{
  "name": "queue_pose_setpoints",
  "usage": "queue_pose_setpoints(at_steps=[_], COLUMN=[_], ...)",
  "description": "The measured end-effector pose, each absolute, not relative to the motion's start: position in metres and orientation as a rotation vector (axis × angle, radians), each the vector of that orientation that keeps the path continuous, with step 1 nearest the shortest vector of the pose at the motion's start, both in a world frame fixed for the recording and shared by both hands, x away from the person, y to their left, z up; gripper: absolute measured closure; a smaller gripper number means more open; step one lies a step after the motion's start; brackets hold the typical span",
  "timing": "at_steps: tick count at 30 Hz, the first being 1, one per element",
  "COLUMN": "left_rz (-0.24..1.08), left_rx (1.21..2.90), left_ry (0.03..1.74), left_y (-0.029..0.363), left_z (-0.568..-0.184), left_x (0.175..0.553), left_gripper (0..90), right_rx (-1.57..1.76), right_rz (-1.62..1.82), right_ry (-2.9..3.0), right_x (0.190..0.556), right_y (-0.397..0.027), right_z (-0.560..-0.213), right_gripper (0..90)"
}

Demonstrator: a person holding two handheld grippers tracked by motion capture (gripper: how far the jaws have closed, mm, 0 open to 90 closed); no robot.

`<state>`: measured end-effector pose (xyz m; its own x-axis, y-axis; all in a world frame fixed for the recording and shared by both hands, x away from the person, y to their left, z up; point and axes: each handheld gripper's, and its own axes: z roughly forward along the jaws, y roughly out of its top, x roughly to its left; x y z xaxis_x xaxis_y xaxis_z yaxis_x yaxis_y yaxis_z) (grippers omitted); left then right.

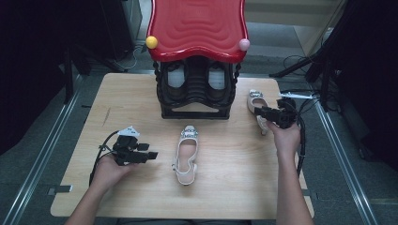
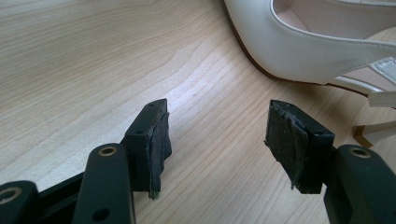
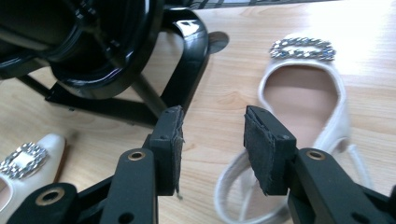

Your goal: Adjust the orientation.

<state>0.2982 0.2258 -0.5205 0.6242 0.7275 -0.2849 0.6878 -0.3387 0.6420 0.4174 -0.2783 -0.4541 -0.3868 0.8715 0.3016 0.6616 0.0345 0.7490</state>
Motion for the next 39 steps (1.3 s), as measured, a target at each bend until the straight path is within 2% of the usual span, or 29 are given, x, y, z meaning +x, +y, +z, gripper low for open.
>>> queue_pose_setpoints(at_steps=[16, 25, 30, 35, 39], left_rz=[0.069, 0.078, 0.086, 0.085, 0.087], left_rx=[2.112, 2.099, 2.089, 2.074, 2.077], left_ry=[1.124, 1.141, 1.154, 1.164, 1.161], left_y=[0.229, 0.234, 0.238, 0.241, 0.24], left_z=[-0.525, -0.526, -0.526, -0.525, -0.525], left_x=[0.287, 0.279, 0.275, 0.274, 0.273], left_gripper=[39.1, 39.1, 39.1, 39.2, 39.1], right_rx=[1.611, 1.687, 1.691, 1.74, 1.777], right_rz=[1.235, 1.171, 1.149, 1.152, 1.175], right_ry=[1.997, 2.052, 2.058, 2.063, 2.039], right_x=[0.437, 0.456, 0.463, 0.466, 0.466], right_y=[-0.291, -0.283, -0.277, -0.278, -0.281], right_z=[-0.457, -0.481, -0.49, -0.493, -0.493], right_gripper=[61.3, 61.9, 68.0, 81.7, 85.2])
